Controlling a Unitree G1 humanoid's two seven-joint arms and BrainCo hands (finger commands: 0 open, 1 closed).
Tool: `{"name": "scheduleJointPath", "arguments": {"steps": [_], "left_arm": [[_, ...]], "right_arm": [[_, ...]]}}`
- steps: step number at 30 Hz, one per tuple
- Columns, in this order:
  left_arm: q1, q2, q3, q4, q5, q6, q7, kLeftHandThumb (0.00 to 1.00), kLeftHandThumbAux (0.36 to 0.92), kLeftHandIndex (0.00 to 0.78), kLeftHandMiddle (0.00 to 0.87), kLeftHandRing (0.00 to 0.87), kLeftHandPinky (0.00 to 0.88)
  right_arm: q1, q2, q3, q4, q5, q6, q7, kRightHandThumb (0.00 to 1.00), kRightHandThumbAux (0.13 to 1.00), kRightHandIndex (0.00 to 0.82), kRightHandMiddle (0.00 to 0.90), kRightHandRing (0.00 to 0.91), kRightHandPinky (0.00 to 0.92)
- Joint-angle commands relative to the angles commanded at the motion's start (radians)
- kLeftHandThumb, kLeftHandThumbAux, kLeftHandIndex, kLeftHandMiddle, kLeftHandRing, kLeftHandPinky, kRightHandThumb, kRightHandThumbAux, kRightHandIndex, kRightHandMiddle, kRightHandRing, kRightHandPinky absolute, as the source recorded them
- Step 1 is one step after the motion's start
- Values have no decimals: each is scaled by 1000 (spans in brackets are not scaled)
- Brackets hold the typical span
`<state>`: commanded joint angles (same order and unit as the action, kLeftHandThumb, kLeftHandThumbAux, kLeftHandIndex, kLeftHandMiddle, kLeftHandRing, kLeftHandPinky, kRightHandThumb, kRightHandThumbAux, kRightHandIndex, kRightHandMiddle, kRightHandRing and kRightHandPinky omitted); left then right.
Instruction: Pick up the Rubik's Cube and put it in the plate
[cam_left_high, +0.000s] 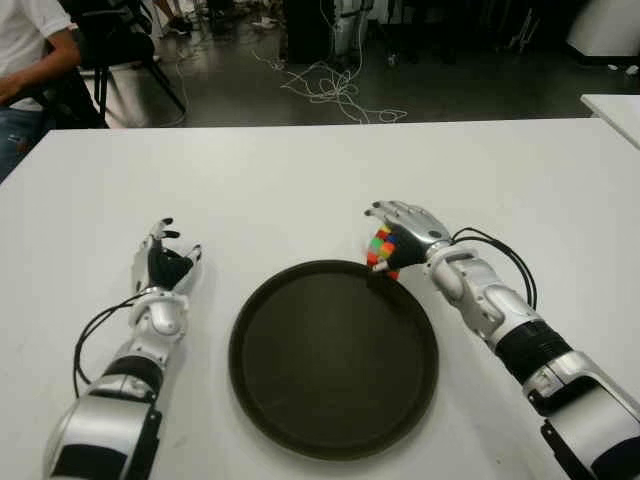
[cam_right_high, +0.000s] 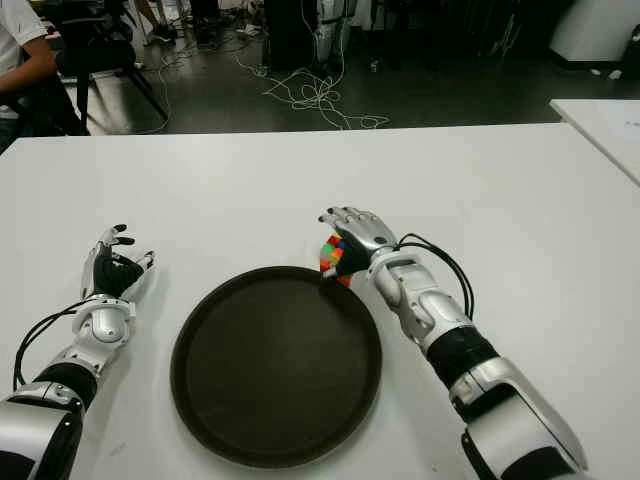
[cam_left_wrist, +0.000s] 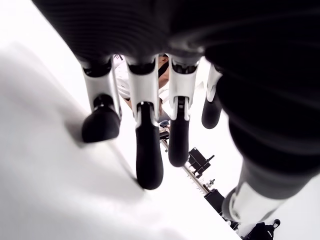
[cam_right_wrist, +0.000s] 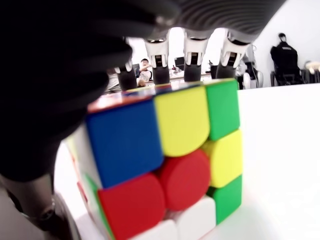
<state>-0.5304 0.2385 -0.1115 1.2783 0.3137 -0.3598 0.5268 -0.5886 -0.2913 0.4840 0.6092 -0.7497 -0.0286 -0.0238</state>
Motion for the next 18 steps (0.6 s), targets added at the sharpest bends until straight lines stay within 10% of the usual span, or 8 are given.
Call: {"name": "scheduleJointPath", "arguments": {"steps": [18], "left_arm": [[-3,-1,11,0,-13,1,-18,191,731,162,298,346,364]], "right_arm": [[-2,-3,-32,-8,14,-17,-13,41,674,0,0,41,91]]}}
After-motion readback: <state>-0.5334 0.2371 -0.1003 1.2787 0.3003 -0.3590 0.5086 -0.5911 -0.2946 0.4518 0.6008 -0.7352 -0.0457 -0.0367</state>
